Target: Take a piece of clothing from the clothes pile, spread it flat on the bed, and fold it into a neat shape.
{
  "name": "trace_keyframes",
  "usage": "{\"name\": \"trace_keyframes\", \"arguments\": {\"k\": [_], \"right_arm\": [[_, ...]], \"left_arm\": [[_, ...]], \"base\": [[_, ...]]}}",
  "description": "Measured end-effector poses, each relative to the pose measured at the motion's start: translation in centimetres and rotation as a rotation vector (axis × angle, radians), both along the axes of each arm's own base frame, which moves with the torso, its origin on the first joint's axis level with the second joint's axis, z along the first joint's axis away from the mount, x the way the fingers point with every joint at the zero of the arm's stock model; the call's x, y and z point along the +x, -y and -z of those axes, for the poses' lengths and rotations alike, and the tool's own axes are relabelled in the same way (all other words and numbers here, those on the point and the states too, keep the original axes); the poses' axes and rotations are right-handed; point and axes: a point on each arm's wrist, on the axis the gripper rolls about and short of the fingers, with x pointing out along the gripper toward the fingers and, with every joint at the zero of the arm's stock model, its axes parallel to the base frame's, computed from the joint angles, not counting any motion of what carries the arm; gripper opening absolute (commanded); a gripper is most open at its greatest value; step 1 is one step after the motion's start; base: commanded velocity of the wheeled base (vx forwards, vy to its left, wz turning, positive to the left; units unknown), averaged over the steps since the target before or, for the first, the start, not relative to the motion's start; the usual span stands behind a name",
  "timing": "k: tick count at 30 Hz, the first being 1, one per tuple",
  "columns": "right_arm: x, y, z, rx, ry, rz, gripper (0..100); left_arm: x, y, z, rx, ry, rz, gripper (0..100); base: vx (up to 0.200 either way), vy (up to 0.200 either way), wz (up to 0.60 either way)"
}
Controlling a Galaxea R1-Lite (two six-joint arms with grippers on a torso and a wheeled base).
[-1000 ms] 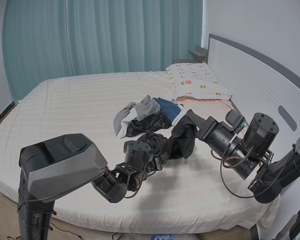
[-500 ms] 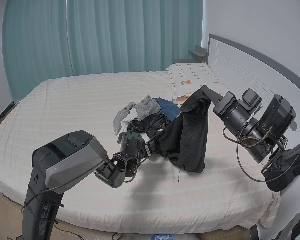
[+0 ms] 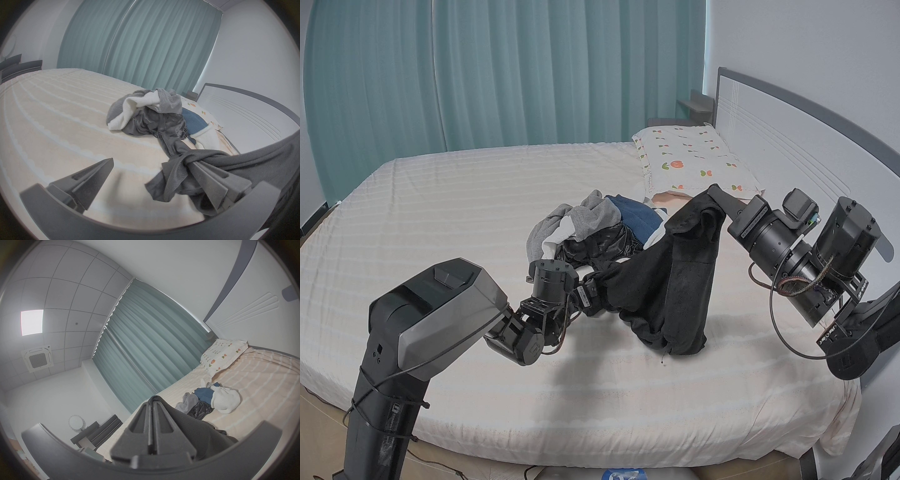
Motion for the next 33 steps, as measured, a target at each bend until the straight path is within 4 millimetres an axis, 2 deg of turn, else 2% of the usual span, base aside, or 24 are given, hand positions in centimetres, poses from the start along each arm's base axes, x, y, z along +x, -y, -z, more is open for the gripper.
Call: {"name": "trace_keyframes", "arguments": {"k": [6,12,18,28,33], "right_arm": [[0.1,-0.1,-0.2,0.002,0.006,0.000,0],[0.2,-0.1,-1.3,0.010,0.030,-0.003,0],[0.4,-0.5,-2.1,0.012,0.042,-0.011,0],[-1.6,-2.0,-2.9,0.028,0.060,-0.081,0],[-2.5,-2.3,-3.2,0.034,0.068,-0.103,0]], "left_arm": [[-0.8,0.4,0.9,-0.011,-0.044,0.096,100],[-2.3,0.3,1.9,0.013,-0.101,0.207,100],[-3.5,-0.1,1.8,0.070,-0.116,0.301,100],[-3.4,0.6,0.4,0.057,-0.042,0.313,100],[-2.4,1.1,0.9,0.060,-0.018,0.275,100]], "base": [[0.000,0.000,0.00],[0.000,0.000,0.00],[0.000,0.000,0.00],[0.000,0.000,0.00],[0.000,0.000,0.00]]}}
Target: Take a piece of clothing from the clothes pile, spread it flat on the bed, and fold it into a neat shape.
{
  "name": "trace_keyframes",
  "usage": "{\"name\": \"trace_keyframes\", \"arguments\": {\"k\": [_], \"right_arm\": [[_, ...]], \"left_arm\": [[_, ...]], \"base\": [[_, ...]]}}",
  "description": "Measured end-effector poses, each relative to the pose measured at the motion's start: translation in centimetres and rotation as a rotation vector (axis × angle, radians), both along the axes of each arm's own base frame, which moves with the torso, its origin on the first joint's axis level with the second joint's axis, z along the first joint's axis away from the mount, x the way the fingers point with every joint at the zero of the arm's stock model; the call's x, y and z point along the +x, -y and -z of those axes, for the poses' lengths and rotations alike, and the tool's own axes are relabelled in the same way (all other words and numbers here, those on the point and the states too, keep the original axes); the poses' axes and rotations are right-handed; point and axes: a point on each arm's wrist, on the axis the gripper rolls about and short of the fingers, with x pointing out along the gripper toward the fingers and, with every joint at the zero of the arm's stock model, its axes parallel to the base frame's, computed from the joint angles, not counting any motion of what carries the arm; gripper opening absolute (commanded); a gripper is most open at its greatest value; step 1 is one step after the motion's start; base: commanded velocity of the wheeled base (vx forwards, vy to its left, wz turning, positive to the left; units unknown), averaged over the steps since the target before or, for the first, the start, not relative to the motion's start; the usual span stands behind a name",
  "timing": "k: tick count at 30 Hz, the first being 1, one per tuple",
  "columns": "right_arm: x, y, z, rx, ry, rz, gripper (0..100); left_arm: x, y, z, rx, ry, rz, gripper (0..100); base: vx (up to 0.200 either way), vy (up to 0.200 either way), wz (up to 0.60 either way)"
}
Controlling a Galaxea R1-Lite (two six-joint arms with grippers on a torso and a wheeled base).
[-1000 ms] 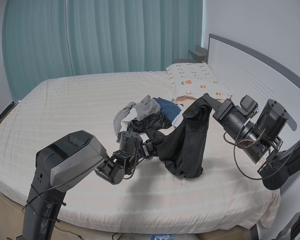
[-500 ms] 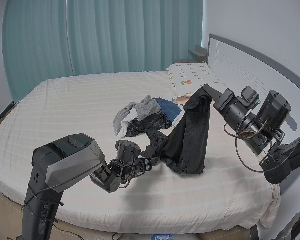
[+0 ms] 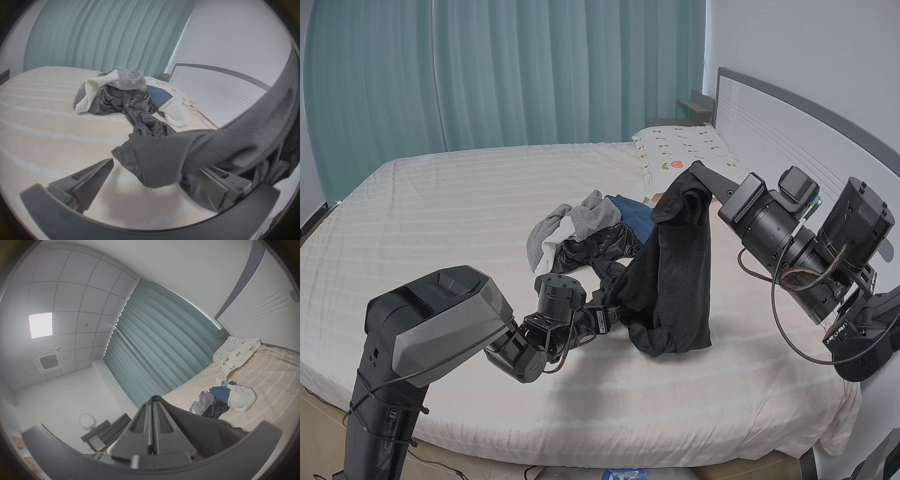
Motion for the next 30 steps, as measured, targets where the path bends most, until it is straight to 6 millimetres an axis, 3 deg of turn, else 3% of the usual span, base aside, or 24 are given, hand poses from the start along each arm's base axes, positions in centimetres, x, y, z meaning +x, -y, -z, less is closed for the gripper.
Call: {"name": "trace_keyframes", "arguments": {"k": [1,2,13,20,30], "right_arm": [[-0.1,0.0,-0.1,0.002,0.002,-0.003,0],[-0.2,0.0,-0.1,0.003,0.003,-0.004,0],[1.0,1.8,0.1,0.007,-0.006,0.056,0],[1.7,2.8,1.6,-0.025,-0.048,0.085,0],[3.4,3.1,6.2,-0.056,-0.215,0.101,0]], "left_arm": [[0.4,0.2,0.1,-0.004,0.009,-0.011,100],[0.7,0.3,0.2,-0.008,0.019,-0.021,0],[2.6,0.0,1.5,-0.130,-0.016,-0.138,0],[1.8,-1.8,-1.4,-0.249,-0.064,-0.200,0],[-2.4,-4.9,-5.8,-0.361,-0.138,-0.279,0]], "base": [[0.000,0.000,0.00],[0.000,0.000,0.00],[0.000,0.000,0.00],[0.000,0.000,0.00],[0.000,0.000,0.00]]}}
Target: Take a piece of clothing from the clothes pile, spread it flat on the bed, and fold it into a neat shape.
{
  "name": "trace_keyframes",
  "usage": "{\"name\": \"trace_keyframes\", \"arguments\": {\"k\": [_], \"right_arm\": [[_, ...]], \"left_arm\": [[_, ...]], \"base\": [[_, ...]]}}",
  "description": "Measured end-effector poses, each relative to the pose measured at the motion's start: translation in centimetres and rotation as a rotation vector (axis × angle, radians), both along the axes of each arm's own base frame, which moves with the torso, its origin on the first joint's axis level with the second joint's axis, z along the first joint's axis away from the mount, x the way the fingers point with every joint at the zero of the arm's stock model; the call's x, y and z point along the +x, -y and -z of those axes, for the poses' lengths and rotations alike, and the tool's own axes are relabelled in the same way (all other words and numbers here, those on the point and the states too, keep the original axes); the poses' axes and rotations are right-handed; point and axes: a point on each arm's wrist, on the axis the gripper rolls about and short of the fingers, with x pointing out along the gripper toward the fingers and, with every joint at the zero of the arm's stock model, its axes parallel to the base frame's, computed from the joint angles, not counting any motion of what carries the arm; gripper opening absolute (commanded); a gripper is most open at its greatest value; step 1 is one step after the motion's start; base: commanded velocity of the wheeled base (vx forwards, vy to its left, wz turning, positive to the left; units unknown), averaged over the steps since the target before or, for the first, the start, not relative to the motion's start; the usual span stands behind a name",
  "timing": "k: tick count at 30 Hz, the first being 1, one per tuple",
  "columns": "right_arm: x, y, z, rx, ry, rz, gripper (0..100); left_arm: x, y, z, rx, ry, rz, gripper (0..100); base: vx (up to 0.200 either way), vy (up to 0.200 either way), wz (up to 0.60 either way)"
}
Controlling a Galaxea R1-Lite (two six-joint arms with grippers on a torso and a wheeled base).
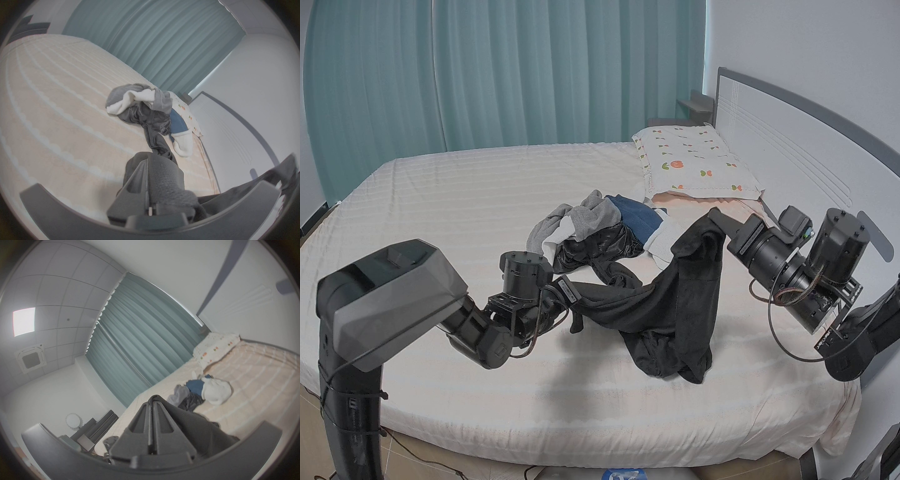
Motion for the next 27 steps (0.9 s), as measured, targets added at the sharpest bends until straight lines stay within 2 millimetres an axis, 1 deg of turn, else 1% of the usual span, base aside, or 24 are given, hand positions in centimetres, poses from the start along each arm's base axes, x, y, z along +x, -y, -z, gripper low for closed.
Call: {"name": "trace_keyframes", "arguments": {"k": [2,7,10,14,18,21,23,27], "right_arm": [[0.3,0.0,0.7,-0.004,-0.024,0.003,0],[1.4,0.2,2.5,-0.006,-0.067,0.022,0],[2.0,0.3,3.2,0.012,-0.067,0.034,0],[3.1,0.8,4.6,0.043,-0.057,0.061,0],[3.9,1.4,6.2,0.040,-0.080,0.084,0],[4.1,1.5,7.1,0.031,-0.103,0.098,0],[4.0,1.4,7.7,0.022,-0.115,0.111,0],[3.3,1.3,8.8,-0.008,-0.147,0.153,0]], "left_arm": [[-0.8,-0.2,-0.4,-0.006,-0.007,-0.007,0],[-3.5,-0.5,-0.7,-0.012,-0.019,0.000,0],[-4.4,-0.3,-1.7,-0.063,0.033,0.002,0],[-5.9,-0.8,-2.2,-0.111,0.030,-0.007,0],[-7.0,-1.7,-2.0,-0.118,0.011,-0.006,0],[-8.0,-2.2,-1.5,-0.128,-0.011,0.032,0],[-8.5,-2.5,-1.3,-0.137,-0.027,0.055,0],[-9.1,-2.8,-1.0,-0.156,-0.053,0.056,0]], "base": [[0.000,0.000,0.00],[0.000,0.000,0.00],[0.000,0.000,0.00],[0.000,0.000,0.00],[0.000,0.000,0.00],[0.000,0.000,0.00],[0.000,0.000,0.00],[0.000,0.000,0.00]]}}
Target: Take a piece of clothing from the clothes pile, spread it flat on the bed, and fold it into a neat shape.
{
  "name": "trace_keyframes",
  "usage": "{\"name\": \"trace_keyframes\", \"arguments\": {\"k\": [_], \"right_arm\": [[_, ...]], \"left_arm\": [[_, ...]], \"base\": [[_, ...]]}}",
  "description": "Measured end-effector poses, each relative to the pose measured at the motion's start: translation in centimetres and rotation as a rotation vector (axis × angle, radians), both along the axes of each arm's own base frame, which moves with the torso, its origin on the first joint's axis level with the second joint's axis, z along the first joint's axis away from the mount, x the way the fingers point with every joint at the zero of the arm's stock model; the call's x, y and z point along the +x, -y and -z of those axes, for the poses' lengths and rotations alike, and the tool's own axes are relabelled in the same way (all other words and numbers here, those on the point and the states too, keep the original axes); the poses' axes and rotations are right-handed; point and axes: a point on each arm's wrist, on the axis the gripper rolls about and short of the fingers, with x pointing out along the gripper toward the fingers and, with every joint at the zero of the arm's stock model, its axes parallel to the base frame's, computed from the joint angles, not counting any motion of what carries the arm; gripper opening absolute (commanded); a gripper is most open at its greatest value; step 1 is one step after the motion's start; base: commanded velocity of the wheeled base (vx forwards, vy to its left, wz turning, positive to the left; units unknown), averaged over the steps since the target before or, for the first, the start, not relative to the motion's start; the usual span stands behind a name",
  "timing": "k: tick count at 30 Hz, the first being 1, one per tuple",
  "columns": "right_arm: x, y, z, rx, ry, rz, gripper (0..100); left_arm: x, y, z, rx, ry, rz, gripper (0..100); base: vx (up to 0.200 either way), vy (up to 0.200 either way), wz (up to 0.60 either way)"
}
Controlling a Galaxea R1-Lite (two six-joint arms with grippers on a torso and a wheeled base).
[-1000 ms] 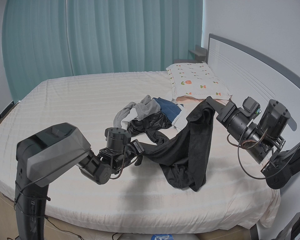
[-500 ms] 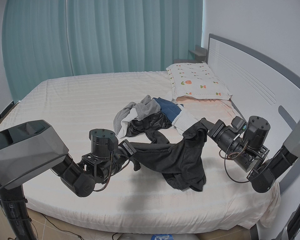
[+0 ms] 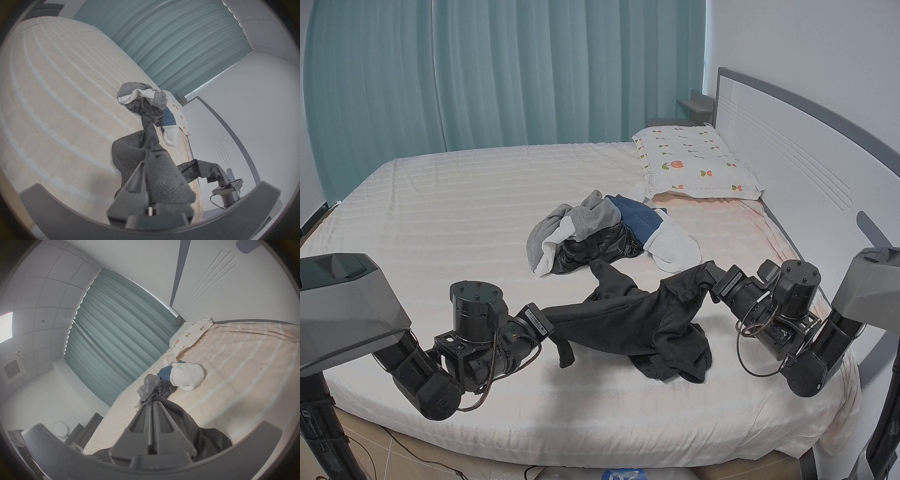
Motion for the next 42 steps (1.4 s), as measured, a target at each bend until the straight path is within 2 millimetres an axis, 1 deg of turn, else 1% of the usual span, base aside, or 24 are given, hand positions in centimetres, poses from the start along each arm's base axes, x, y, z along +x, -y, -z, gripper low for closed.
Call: {"name": "trace_keyframes", "arguments": {"k": [6,12,17,27,35,42], "right_arm": [[-0.6,0.0,0.8,-0.024,-0.024,-0.010,0],[-0.7,-0.1,1.7,-0.038,-0.052,-0.018,0],[-0.8,-0.1,2.1,-0.044,-0.063,-0.018,0],[-0.9,-0.1,2.4,-0.048,-0.070,-0.020,0],[-1.1,-0.4,2.4,-0.050,-0.072,-0.028,0],[-1.2,-0.5,2.5,-0.052,-0.074,-0.028,0]], "left_arm": [[-0.5,-0.2,0.3,-0.006,-0.019,0.001,0],[-0.8,-0.3,0.5,-0.002,-0.028,0.001,0],[-0.9,-0.2,0.6,0.002,-0.033,0.004,0],[-0.7,-0.1,0.6,0.002,-0.025,0.001,0],[-0.4,-0.3,0.4,-0.064,-0.047,-0.032,0],[-0.3,-0.2,0.3,-0.072,-0.044,-0.033,0]], "base": [[0.000,0.000,0.00],[-0.200,0.000,0.00],[0.000,0.000,0.00],[0.000,0.000,0.00],[0.000,0.200,0.00],[0.000,0.200,0.00]]}}
